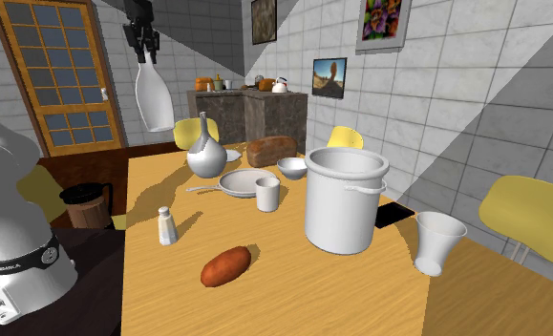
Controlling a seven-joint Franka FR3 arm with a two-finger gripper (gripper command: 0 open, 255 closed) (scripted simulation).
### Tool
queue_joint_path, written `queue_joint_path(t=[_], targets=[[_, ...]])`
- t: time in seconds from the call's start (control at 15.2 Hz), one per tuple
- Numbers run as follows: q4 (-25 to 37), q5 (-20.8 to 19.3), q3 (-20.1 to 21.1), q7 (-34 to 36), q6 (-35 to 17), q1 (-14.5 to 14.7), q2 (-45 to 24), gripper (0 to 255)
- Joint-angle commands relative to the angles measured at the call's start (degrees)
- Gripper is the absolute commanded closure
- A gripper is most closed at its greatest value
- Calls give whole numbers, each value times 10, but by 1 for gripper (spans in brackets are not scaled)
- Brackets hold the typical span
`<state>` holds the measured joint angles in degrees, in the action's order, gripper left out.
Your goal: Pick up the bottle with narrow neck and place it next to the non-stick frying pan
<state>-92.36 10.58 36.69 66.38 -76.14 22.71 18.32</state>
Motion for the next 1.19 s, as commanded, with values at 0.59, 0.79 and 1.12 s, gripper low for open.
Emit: queue_joint_path(t=[0.59, 0.79, 1.12], targets=[[-124, 20, -8, -20, -85, 9, 44, 255], [-153, 24, -7, -23, -107, 12, 52, 255], [-200, 31, -5, -28, -144, 16, 62, 255]])
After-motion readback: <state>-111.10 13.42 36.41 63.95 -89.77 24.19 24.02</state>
